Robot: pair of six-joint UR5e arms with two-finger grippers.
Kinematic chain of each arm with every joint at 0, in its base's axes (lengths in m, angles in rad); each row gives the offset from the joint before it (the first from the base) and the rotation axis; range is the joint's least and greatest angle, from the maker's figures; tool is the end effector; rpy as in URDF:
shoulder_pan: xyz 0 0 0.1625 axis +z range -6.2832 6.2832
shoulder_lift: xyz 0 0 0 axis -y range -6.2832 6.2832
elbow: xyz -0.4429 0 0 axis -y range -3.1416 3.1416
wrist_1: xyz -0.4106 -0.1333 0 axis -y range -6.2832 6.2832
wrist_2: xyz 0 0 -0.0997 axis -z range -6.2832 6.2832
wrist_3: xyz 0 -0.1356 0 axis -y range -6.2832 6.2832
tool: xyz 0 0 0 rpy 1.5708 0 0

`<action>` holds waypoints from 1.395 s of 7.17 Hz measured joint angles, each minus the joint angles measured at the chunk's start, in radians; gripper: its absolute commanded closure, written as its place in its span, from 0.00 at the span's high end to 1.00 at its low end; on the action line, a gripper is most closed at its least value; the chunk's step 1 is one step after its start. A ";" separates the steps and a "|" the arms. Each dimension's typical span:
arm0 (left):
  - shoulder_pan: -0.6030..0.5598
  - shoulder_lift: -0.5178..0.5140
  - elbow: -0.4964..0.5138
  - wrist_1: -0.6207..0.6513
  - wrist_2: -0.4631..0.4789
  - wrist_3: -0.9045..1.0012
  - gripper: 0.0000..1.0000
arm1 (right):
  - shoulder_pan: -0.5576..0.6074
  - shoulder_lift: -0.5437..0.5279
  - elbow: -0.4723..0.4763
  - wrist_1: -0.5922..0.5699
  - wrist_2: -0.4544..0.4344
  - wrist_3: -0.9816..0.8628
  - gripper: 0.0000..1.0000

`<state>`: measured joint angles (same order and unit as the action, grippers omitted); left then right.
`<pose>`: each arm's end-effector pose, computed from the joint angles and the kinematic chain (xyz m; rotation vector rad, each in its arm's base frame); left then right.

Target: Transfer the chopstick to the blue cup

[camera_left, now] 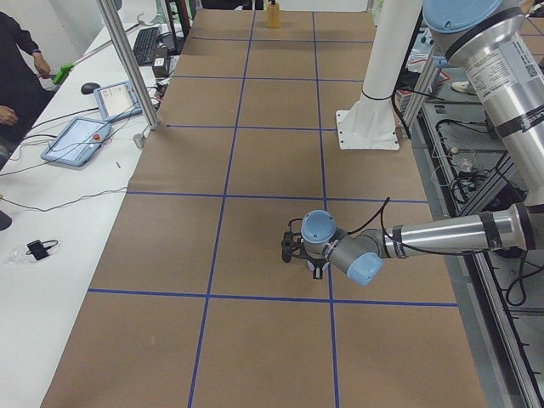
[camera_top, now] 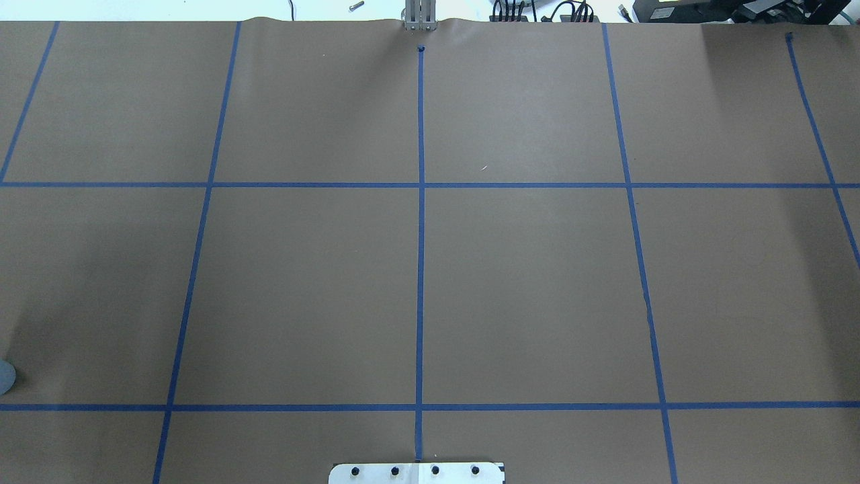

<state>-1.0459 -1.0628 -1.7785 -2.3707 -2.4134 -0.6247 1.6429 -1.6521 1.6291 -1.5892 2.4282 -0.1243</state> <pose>0.1263 -0.2822 0.7024 -0.0542 0.9460 0.1182 0.0646 -0.4670 0.7062 0.0454 -0.8570 -0.0312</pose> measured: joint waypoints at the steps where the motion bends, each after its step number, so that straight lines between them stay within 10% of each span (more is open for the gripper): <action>1: -0.003 0.001 -0.009 0.000 -0.006 -0.003 0.00 | 0.000 0.000 0.000 0.000 0.000 0.000 1.00; 6: -0.063 -0.096 -0.090 0.029 -0.142 -0.115 0.00 | 0.000 0.000 0.002 0.001 0.018 -0.001 1.00; 10: -0.102 -0.485 -0.093 0.445 -0.141 -0.149 0.00 | 0.000 -0.003 0.001 0.005 0.013 -0.003 1.00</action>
<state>-1.1478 -1.5478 -1.8717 -1.9253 -2.5546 -0.7742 1.6429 -1.6555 1.6302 -1.5842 2.4417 -0.1268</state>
